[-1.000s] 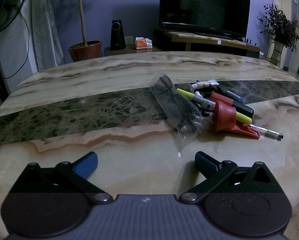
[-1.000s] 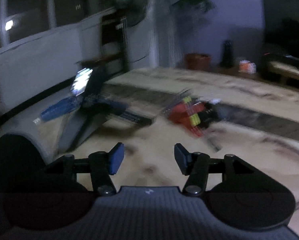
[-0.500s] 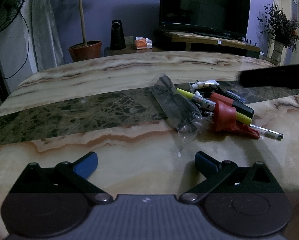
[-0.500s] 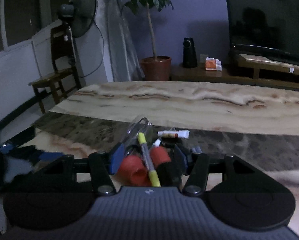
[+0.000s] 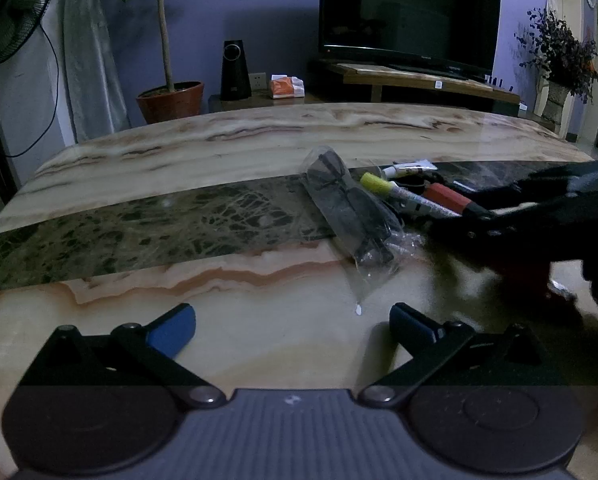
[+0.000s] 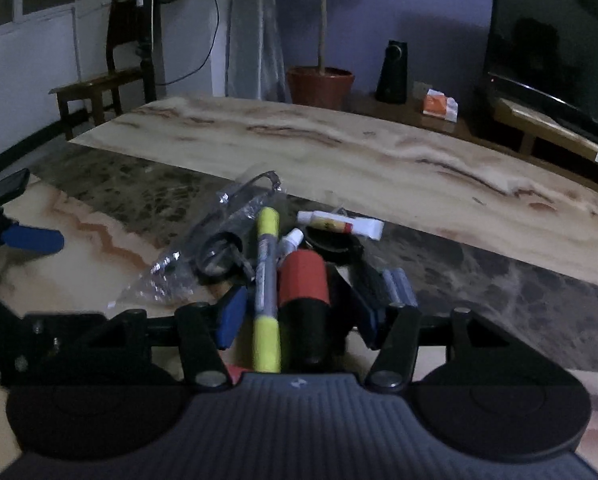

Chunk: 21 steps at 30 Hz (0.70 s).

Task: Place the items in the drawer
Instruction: 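Move the right gripper to the red funnel and pull it from the pens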

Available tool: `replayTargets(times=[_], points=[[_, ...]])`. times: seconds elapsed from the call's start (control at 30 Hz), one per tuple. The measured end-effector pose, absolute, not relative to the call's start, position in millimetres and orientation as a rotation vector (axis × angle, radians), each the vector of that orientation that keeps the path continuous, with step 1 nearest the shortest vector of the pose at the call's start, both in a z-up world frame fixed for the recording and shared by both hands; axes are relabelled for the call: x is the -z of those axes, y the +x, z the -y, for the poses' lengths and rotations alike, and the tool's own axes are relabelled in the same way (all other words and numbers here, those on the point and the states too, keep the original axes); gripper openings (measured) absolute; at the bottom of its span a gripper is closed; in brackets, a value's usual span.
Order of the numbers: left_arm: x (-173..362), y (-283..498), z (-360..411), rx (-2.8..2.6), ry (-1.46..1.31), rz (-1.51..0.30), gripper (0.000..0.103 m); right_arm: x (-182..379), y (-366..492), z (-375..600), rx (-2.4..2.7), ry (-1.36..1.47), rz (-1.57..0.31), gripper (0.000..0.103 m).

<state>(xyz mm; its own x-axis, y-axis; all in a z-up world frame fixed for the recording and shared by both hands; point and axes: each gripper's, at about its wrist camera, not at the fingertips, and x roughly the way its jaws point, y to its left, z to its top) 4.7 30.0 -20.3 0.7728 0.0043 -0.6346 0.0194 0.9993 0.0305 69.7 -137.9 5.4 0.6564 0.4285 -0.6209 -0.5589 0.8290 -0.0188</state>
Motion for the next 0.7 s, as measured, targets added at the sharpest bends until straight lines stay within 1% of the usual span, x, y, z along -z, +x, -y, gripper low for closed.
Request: replayTargets(times=[0.27,0.37,0.47,0.57,0.63,0.7], points=[[20,5,-30,0.008,0.036,-0.688,0.103,-22,63,176,-0.524,-0.175,-0.665,0.059],[20,4,-30,0.008,0.036,-0.688,0.103,-43,55,195,-0.527,-0.13,-0.628,0.059],[20,5,-30,0.008,0.036,-0.688,0.103,-62,46,216,-0.524,-0.097,-0.603,0.063],[20,5,-30,0.008,0.036,-0.688,0.103,-61,34,239,-0.525,-0.005,-0.626,0.066],[20,5,-30,0.008,0.036,-0.688,0.103,-53,34,246,-0.522,0.036,-0.706,0.067],[20,5,-30,0.008,0.036,-0.688,0.103,-48,33,242,-0.507,-0.01,-0.753,0.067]])
